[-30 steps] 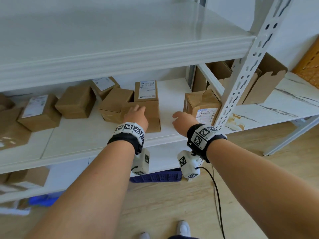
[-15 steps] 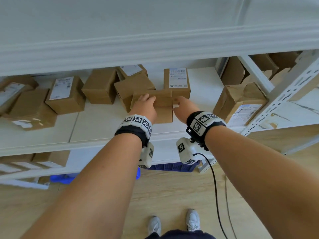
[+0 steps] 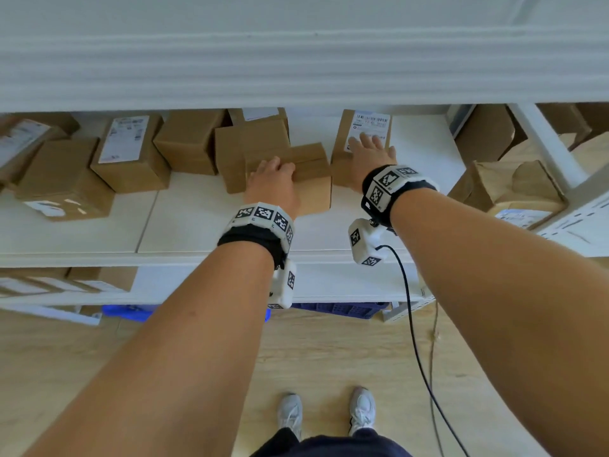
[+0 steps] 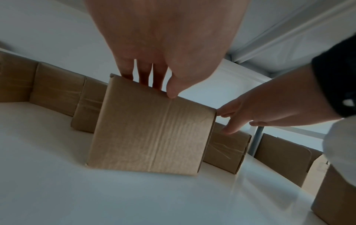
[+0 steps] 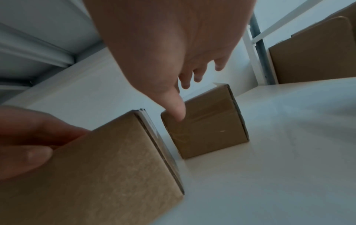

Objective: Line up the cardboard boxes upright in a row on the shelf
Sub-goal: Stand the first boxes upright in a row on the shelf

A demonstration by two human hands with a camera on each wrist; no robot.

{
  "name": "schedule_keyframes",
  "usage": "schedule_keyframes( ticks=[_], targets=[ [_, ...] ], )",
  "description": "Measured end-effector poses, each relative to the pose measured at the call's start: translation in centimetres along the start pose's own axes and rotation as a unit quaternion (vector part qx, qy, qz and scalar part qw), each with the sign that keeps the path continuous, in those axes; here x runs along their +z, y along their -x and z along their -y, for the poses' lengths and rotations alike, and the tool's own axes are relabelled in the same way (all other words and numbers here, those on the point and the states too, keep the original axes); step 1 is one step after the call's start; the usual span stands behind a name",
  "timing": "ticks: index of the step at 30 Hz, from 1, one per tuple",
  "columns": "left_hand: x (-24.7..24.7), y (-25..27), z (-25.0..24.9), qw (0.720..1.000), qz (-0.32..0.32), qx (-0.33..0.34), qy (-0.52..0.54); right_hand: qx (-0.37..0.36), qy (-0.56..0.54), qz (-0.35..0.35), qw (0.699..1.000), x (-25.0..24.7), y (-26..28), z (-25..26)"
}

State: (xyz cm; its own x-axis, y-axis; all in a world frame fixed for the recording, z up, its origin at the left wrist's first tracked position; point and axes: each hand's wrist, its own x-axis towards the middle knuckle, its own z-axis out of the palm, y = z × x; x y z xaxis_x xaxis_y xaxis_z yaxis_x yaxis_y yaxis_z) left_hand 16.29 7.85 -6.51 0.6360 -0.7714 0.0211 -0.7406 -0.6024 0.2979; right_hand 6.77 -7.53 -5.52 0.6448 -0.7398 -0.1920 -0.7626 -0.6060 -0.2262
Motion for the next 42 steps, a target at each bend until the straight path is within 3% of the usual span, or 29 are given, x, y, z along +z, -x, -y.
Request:
schedule_keyframes(
  ticks=[6, 12, 17, 23, 28, 33, 38, 42],
  targets=[
    [0.8, 0.3, -0.8, 0.999, -0.022, -0.012, -0.035, -0.01, 0.005, 0.023, 1.0, 1.1, 0.1, -0.9],
    [-0.1, 0.2, -1.6, 0.999, -0.021, -0.024, 0.009, -0.028, 0.016, 0.05, 0.998, 0.4, 2.3, -2.3],
    [-0.6, -0.4, -4.3, 0.998, -0.019, 0.039, 0.034, -0.039, 0.009, 0.058, 0.997, 0.5, 3.7, -3.6],
    [0.3, -2.4, -8.3, 0.991, 0.043, 0.094, -0.081, -0.03, 0.002, 0.06, 0.998, -0.4, 3.7, -5.0],
    [0.6, -4.4, -9.1, 0.982, 0.102, 0.066, -0.148, 0.033, -0.103, 0.004, 0.994, -1.2, 1.9, -6.5],
    [1.1, -4.7, -9.9, 0.97, 0.134, 0.034, -0.201, 0.066, -0.128, 0.034, 0.989, -1.5, 0.9, -6.6],
    [1.0, -4.0, -10.9, 0.974, 0.095, 0.059, -0.197, 0.118, -0.186, 0.012, 0.975, -1.4, 1.2, -6.2],
    [1.0, -2.8, -11.1, 0.972, 0.051, 0.113, -0.197, 0.153, -0.156, 0.002, 0.976, -1.0, 2.7, -6.5]
  ],
)
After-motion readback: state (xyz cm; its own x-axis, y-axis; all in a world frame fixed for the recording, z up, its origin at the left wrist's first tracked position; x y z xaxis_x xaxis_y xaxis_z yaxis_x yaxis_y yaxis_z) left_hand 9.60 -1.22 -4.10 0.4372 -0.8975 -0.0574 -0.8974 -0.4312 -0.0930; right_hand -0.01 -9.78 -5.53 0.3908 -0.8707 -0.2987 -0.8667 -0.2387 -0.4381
